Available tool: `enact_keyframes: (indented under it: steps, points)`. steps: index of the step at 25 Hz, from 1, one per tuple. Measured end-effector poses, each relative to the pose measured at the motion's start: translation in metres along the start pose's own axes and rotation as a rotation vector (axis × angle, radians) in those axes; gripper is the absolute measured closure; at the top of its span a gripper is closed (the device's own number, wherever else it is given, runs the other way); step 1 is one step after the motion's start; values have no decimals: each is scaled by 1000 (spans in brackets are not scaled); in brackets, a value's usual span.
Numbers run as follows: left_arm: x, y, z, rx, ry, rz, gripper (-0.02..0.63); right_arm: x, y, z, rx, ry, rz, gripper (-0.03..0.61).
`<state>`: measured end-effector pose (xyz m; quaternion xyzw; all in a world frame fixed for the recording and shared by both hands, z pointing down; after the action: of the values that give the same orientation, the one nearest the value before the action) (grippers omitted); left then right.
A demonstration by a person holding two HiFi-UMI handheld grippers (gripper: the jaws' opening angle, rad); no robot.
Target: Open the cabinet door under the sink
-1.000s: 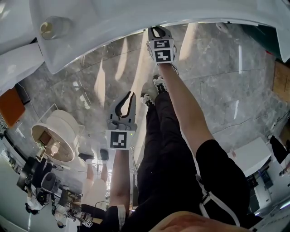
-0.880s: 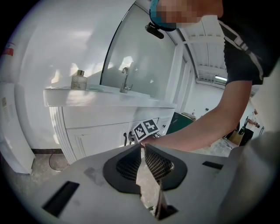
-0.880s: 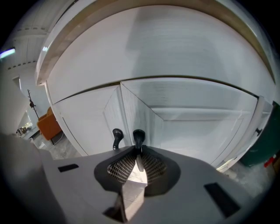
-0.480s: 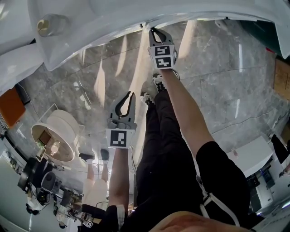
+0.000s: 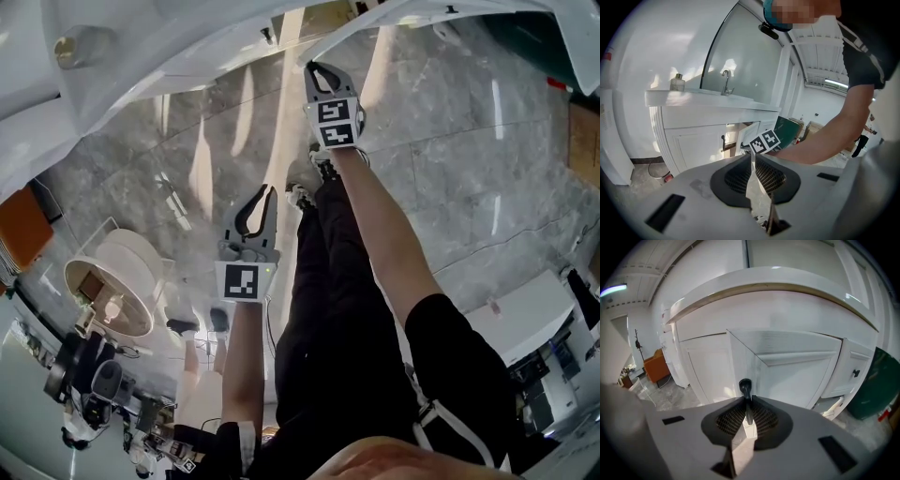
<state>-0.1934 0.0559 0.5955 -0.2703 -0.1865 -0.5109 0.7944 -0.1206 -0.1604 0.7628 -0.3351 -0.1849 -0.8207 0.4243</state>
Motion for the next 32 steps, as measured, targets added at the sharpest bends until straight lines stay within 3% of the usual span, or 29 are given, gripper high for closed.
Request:
enact_keyframes:
  steps: [8,14,18,32]
  points:
    - [-5,29,15,31,-21,42,578,-18,5,12,30,-1,-5,483]
    - [4,28,8,36,-14,18,577,-25,12,17,65,12,-7,482]
    - [7,25,-2,17,-4,-7,578,-26,10,18,51,4,-26,482]
    - [50,50,0,25,-21,32,578,-56,32,48,16,-17,-39,482]
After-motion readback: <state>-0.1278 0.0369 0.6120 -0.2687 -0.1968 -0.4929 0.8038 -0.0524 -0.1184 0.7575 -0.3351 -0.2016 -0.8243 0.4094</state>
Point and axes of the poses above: the fingertips, and each gripper's own axes: x forward along the fingers, y to its right, z out of its underside, the point moved 1 cm from there along -x, backward along the fingers, and after that the axes turned 7 degrees about -y, right-handed, at the moved point
